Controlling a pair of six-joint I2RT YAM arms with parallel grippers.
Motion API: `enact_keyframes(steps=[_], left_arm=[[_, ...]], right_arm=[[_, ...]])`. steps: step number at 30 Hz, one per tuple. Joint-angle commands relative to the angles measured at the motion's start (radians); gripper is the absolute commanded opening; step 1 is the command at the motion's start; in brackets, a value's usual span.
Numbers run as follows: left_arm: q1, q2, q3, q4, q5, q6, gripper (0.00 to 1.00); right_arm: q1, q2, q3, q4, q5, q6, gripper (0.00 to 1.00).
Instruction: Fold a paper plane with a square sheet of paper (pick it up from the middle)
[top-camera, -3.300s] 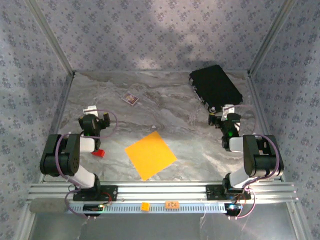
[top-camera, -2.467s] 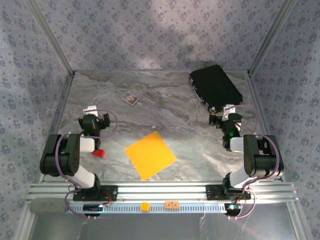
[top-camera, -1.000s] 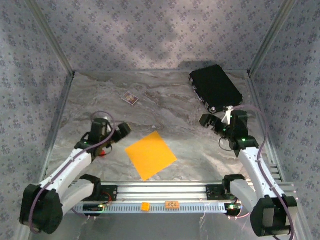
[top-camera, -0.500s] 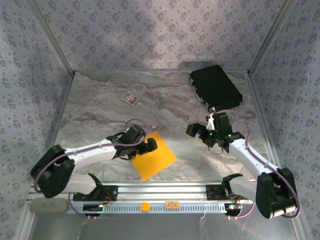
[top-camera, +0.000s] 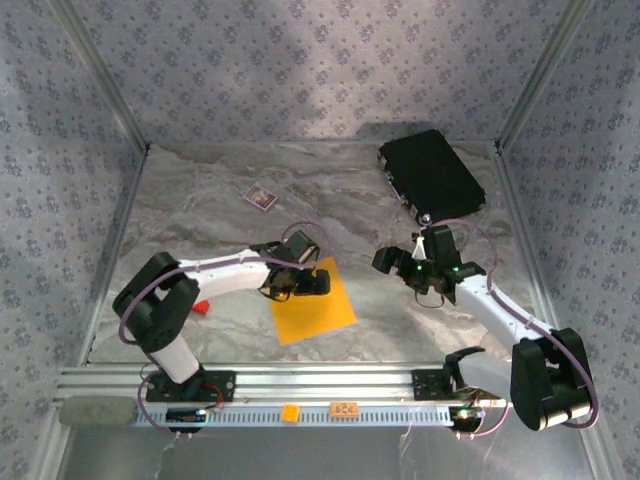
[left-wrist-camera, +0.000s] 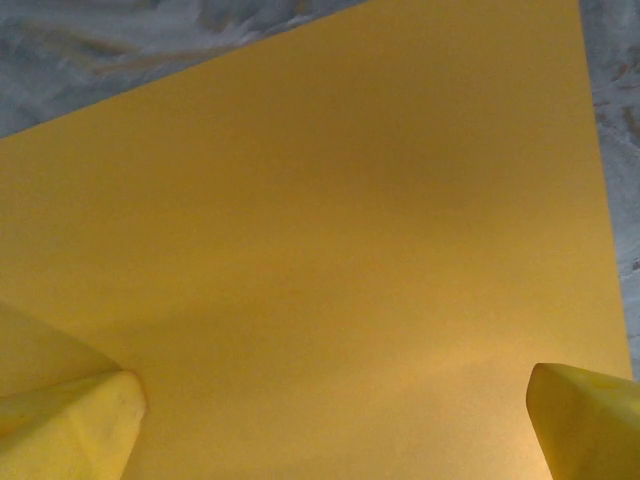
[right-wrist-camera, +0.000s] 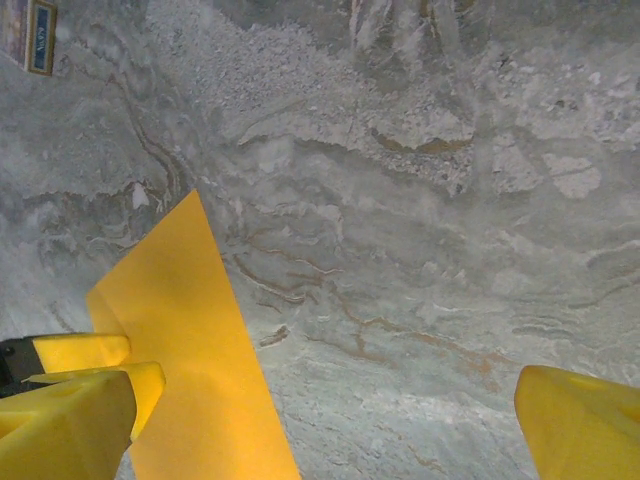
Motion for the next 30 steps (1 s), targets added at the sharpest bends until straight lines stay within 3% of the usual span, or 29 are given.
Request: enact_keyframes(steps=[1,8,11,14,20,30], left_arm=[[-0.001,0.089,0.063,-0.110,-0.028,0.211,0.99],[-0.002,0.106,0.195,-0.180,-0.097,0.316,1.00],[-0.001,0.053,0.194,-0.178,-0.119,0.239,1.00],[-0.001,0.022,0.191,-0.213,-0.140,0.074,0.98],[-0.016,-0.011,0.078,-0.069,-0.025,-0.141,0.97],[-0.020,0.043,0.055,-0.047,-0.039,-0.132,0.98]], right_arm=[[-0.001,0.005,0.026,-0.032,0.034,0.005,0.99],[-0.006,-0.004,0.033,-0.047,0.048,0.013,0.99],[-0.006,-0.019,0.038,-0.051,0.044,0.014,0.99],[-0.006,-0.034,0.039,-0.050,0.042,0.018,0.99],[-0.003,-0.045,0.037,-0.042,0.035,0.036,0.99],[-0.003,-0.043,0.024,-0.037,0.049,0.058,0.99]])
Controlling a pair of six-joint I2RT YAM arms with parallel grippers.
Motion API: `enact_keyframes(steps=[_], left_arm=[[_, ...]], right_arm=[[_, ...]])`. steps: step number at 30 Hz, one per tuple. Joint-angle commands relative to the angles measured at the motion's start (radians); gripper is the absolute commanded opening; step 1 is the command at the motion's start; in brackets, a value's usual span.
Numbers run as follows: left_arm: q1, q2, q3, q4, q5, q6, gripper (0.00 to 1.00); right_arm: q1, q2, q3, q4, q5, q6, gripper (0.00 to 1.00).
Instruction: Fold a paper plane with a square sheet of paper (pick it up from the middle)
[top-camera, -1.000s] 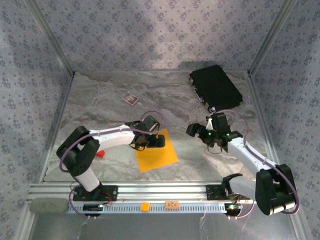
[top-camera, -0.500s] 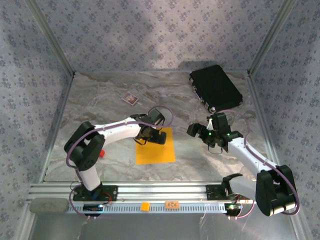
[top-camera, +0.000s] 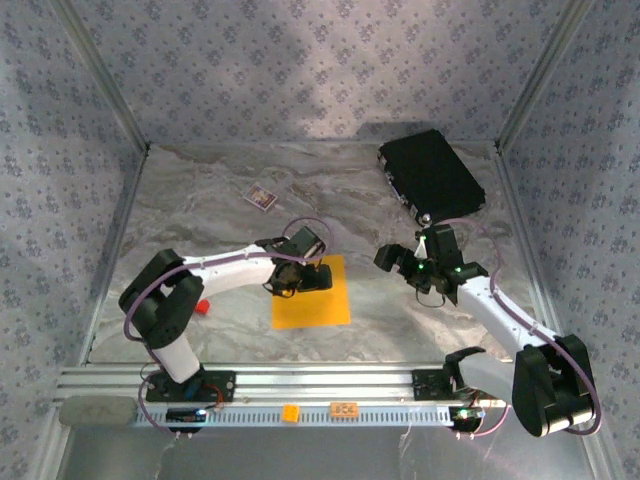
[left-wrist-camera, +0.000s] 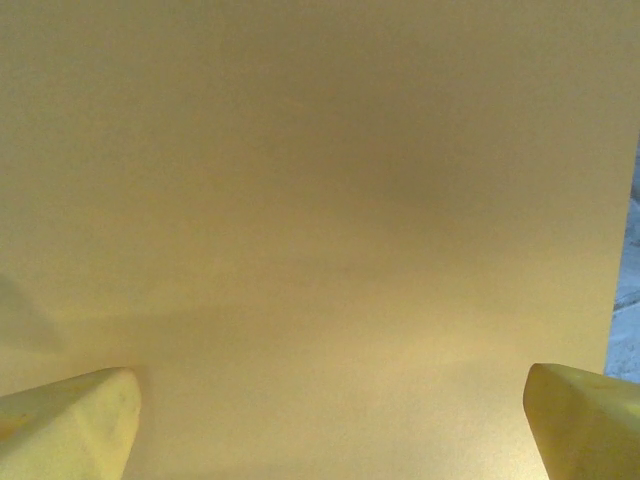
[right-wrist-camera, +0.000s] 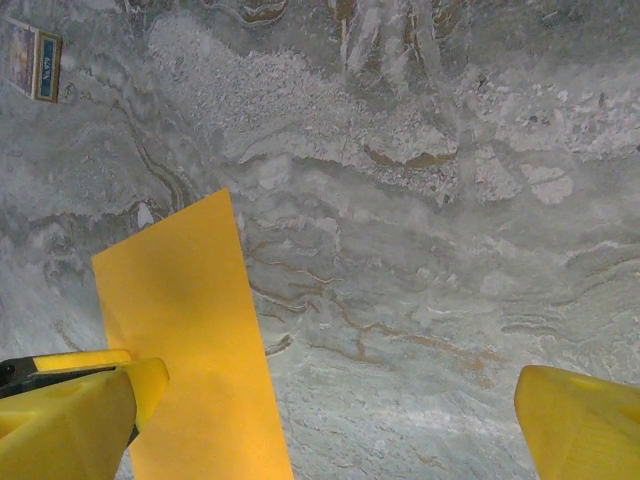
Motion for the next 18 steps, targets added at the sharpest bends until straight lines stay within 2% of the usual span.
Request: enact_keyframes(steps=[1,7,13,18], left_arm=[[-0.004,0.038,0.011,-0.013,-0.015,0.013,0.98],[-0.005,0.107,0.074,-0.111,-0.093,0.128,0.98],[-0.004,0.128,0.108,-0.110,-0.107,0.252,0.98],[-0.005,0.084,0.128,-0.113,-0.122,0.262,0.99]], right_arm=[[-0.003,-0.010,0.010,-0.012,0.019,0.028,0.99],[0.001,-0.004,0.011,-0.009,0.028,0.050,0.99],[0.004,-0.010,0.007,-0.009,0.035,0.050,0.99],[0.008,-0.013,0.019,-0.028,0.051,0.048,0.99]])
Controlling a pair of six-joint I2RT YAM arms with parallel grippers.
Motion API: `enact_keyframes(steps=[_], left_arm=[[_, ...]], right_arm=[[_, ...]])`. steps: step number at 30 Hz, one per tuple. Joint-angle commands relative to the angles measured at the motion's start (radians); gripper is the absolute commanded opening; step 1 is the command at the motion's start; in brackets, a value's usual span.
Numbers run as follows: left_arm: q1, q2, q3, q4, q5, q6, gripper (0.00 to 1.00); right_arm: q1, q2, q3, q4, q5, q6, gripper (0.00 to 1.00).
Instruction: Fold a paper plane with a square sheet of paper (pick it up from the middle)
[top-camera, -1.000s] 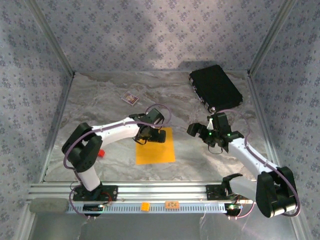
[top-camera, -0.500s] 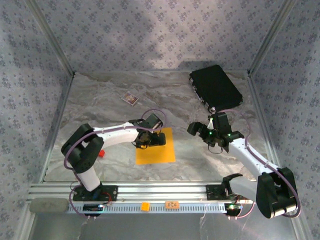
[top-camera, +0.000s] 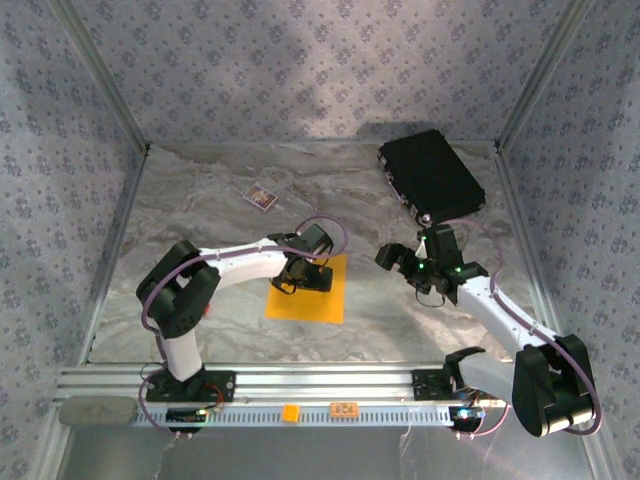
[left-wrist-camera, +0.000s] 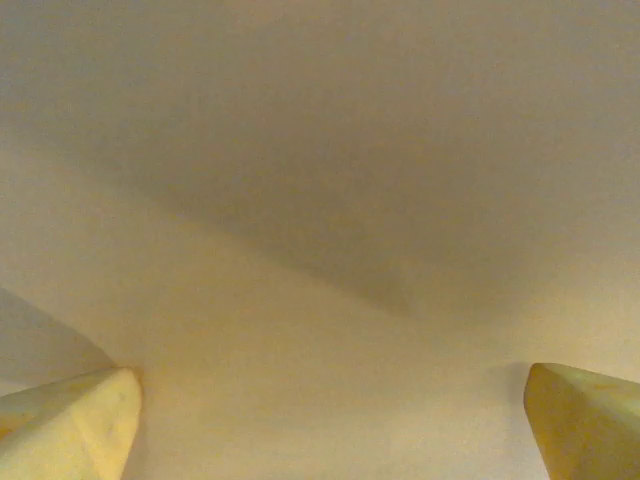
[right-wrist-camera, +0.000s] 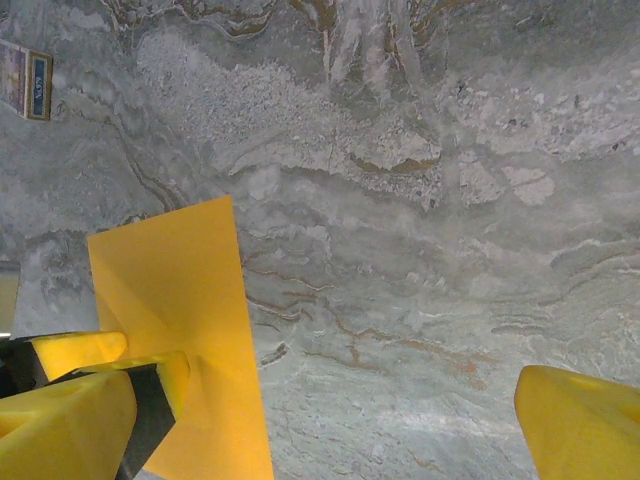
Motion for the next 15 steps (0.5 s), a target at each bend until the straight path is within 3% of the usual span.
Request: enact_keyframes(steps=[1,6,15], left_arm=[[0.000,-0.030,0.030,-0.033,-0.024,0.031,0.99],[-0.001,-0.083,0.024,-0.040,-0.038,-0.044,1.00],[-0.017,-0.083,0.038,-0.068,0.004,-0.143,1.00]], right_arm=[[0.006,-0.017,0.020,-0.029,0.033,0.015,0.99],[0.003,-0.055,0.025,-0.043,0.074,0.050,0.99],[-0.064,-0.147,-0.041,0.050,-0.008,0.071,0.99]])
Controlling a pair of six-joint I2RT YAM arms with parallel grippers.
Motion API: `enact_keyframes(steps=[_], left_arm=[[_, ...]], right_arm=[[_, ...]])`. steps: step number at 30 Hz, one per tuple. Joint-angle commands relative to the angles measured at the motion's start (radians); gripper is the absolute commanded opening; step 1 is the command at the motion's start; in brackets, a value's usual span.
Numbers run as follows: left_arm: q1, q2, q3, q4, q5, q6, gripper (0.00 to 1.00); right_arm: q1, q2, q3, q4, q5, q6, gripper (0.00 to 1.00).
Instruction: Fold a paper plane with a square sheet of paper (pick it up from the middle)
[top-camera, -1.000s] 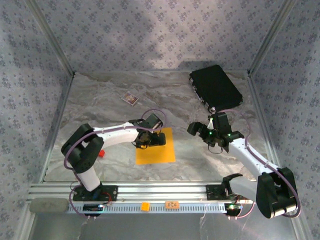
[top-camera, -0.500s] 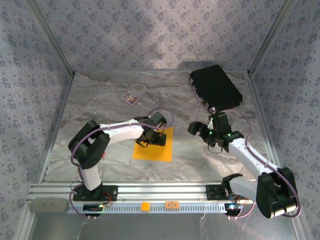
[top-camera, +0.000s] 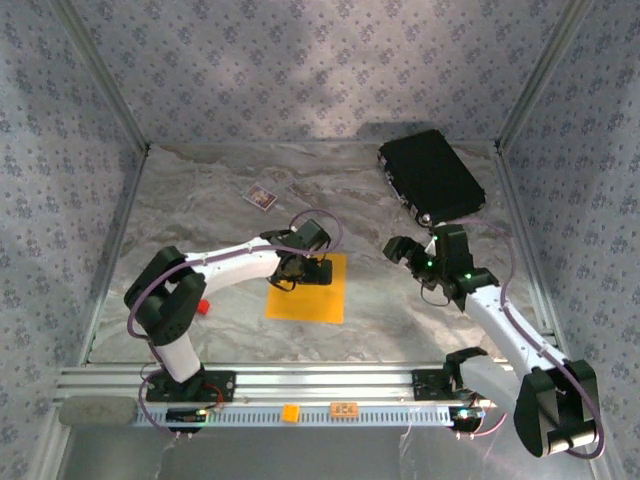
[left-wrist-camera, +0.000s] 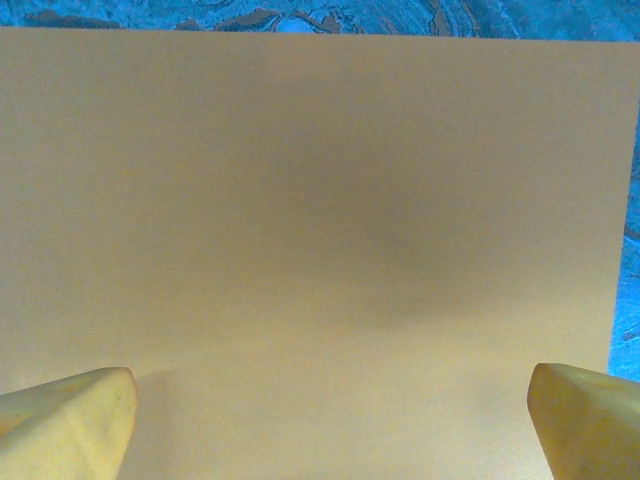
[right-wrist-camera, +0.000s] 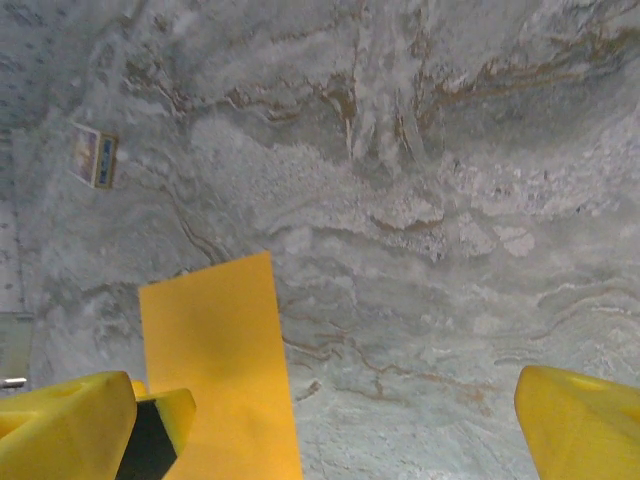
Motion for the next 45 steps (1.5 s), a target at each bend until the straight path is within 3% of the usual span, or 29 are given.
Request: enact_keyframes(steps=[1,14,45], left_arm=[[-0.016,0.000,0.046,-0.067,0.011,-0.049,1.00],[-0.041,0.138,0.177,-0.210,-0.021,-0.089,1.00],[-0.044,0.253,0.185,-0.270,-0.027,-0.120,1.00]], right_arm=[[-0.012,-0.029,-0.021,0.018,-0.031,0.023,0.99],[-0.012,0.006,0.006,-0.038,-0.039,-0.010,0.99],[-0.001,0.133,0.041,-0.071,-0.074,-0.089,0.99]])
